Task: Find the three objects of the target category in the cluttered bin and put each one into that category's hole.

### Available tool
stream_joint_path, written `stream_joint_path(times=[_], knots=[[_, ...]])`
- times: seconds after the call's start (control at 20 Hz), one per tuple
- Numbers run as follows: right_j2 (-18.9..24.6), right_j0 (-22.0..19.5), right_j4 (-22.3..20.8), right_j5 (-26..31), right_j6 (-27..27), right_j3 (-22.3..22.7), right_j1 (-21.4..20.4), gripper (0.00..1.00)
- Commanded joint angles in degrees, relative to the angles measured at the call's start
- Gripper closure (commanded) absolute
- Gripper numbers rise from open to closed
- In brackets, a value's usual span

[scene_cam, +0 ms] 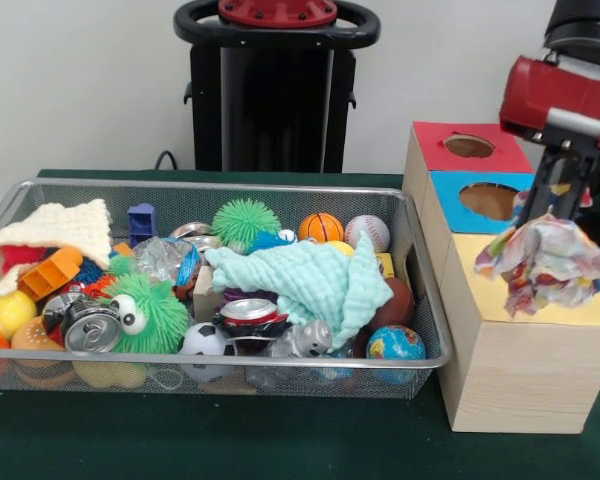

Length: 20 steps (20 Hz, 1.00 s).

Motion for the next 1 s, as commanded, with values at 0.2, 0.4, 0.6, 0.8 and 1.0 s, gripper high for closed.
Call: stream_joint_path(times=[0.2,0.4,0.6,0.8,1.0], knots=[[13.57,-2.43,0.31,6.24,4.70,7.16,-3.72,1.00],[15.73,-3.23,-1.01,5.13,3.41,9.25,-4.49,1.00],[18.05,-4.04,-2.47,2.45,2.82,11.22,-4.38,1.00],[17.50,-3.47,-3.74,-0.90,4.04,10.94,-1.71,1.00],[17.23,-3.42,-4.61,-1.13,4.14,10.28,-0.54,1.00]])
